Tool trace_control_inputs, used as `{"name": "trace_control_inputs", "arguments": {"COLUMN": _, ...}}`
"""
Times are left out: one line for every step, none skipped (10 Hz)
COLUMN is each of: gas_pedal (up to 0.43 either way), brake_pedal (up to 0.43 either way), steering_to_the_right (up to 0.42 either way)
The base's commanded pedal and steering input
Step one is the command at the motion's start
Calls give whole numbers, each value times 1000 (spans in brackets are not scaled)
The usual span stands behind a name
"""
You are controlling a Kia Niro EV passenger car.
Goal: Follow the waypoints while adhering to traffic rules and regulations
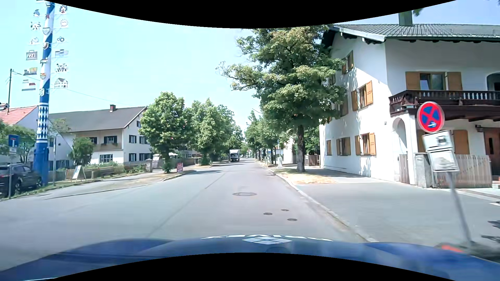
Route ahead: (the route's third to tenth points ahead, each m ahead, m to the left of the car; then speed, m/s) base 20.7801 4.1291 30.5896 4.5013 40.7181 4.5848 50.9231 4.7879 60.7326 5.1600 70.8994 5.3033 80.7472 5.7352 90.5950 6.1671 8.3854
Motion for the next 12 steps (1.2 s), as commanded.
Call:
{"name": "trace_control_inputs", "arguments": {"gas_pedal": 67, "brake_pedal": 0, "steering_to_the_right": -12}}
{"name": "trace_control_inputs", "arguments": {"gas_pedal": 67, "brake_pedal": 0, "steering_to_the_right": -12}}
{"name": "trace_control_inputs", "arguments": {"gas_pedal": 67, "brake_pedal": 0, "steering_to_the_right": -15}}
{"name": "trace_control_inputs", "arguments": {"gas_pedal": 67, "brake_pedal": 0, "steering_to_the_right": -21}}
{"name": "trace_control_inputs", "arguments": {"gas_pedal": 67, "brake_pedal": 0, "steering_to_the_right": -24}}
{"name": "trace_control_inputs", "arguments": {"gas_pedal": 67, "brake_pedal": 0, "steering_to_the_right": -24}}
{"name": "trace_control_inputs", "arguments": {"gas_pedal": 67, "brake_pedal": 0, "steering_to_the_right": -24}}
{"name": "trace_control_inputs", "arguments": {"gas_pedal": 67, "brake_pedal": 0, "steering_to_the_right": -23}}
{"name": "trace_control_inputs", "arguments": {"gas_pedal": 59, "brake_pedal": 0, "steering_to_the_right": -20}}
{"name": "trace_control_inputs", "arguments": {"gas_pedal": 59, "brake_pedal": 0, "steering_to_the_right": -14}}
{"name": "trace_control_inputs", "arguments": {"gas_pedal": 47, "brake_pedal": 0, "steering_to_the_right": -9}}
{"name": "trace_control_inputs", "arguments": {"gas_pedal": 47, "brake_pedal": 0, "steering_to_the_right": -5}}
